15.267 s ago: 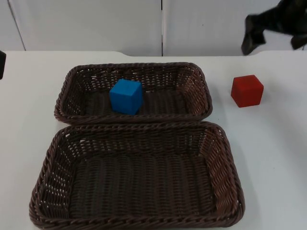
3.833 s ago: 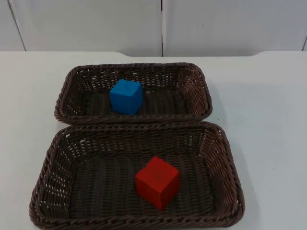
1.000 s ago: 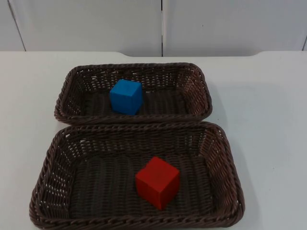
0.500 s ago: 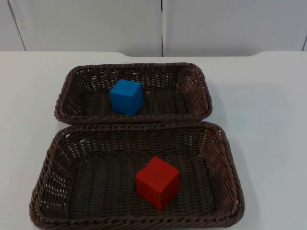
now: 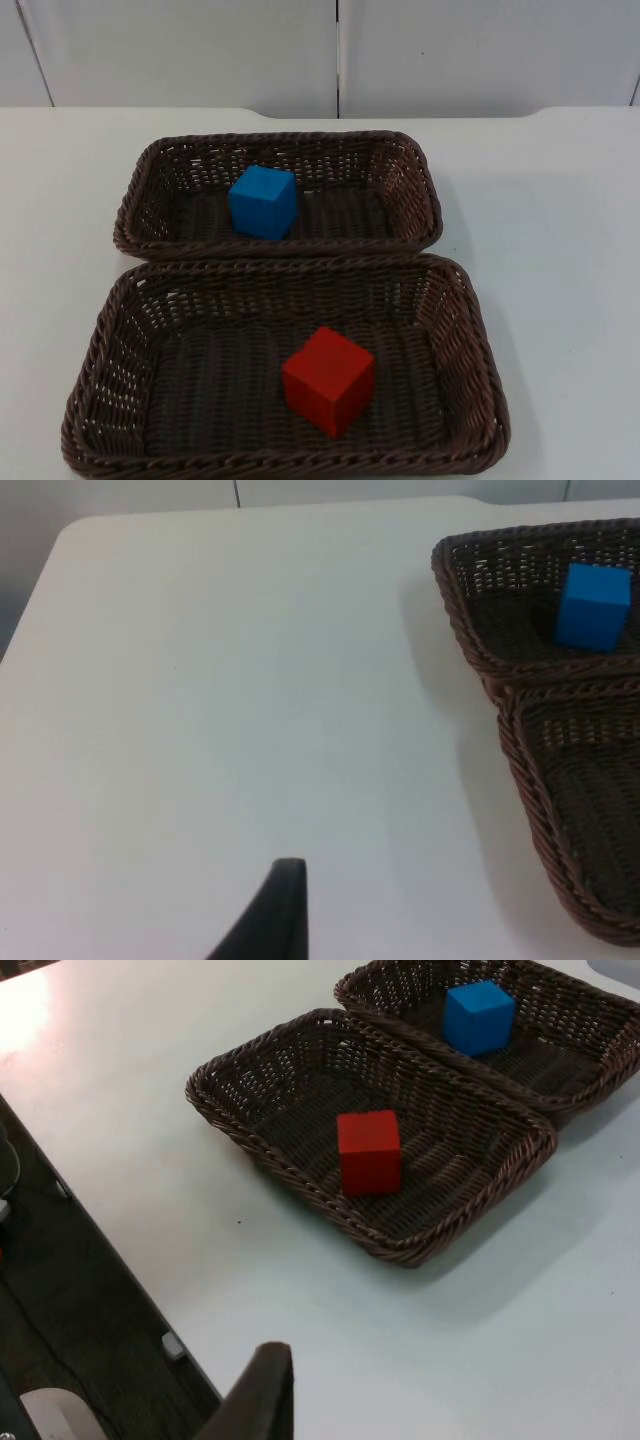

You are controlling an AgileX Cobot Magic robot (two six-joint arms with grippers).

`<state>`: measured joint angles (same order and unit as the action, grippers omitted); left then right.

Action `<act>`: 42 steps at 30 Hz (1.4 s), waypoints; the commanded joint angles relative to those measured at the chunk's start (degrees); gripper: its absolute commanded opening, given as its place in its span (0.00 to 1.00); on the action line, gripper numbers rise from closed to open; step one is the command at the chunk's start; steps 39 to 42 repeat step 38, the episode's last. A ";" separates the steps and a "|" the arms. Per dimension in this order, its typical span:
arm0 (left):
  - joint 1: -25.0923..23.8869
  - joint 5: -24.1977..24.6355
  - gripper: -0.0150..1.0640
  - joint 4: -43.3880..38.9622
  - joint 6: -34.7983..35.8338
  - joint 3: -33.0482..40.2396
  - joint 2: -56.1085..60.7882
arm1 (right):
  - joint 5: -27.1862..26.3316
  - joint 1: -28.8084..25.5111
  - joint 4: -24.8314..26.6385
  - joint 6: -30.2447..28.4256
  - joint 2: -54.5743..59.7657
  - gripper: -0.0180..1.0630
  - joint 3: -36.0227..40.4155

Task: Pick up one cube with the left hand and place it into the upper basket. Pick up one cube with the right hand and place it into the lower basket.

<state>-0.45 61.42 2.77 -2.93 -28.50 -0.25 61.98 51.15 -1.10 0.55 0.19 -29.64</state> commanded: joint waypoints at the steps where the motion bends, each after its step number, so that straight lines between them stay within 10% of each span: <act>1: -0.25 0.18 0.99 -0.37 0.24 0.19 0.25 | -0.29 -0.95 0.17 0.01 -0.19 0.99 0.01; 14: -0.25 0.18 0.99 -0.37 0.24 0.19 0.25 | -0.29 -11.12 0.17 0.01 -0.19 0.99 0.01; 35: -0.25 0.18 0.99 -0.37 0.24 0.19 0.25 | -0.29 -43.53 0.17 0.01 -0.19 0.99 0.01; 42: -0.25 0.18 0.99 -0.37 0.24 0.19 0.25 | -0.29 -45.47 0.17 0.01 -0.19 0.99 0.01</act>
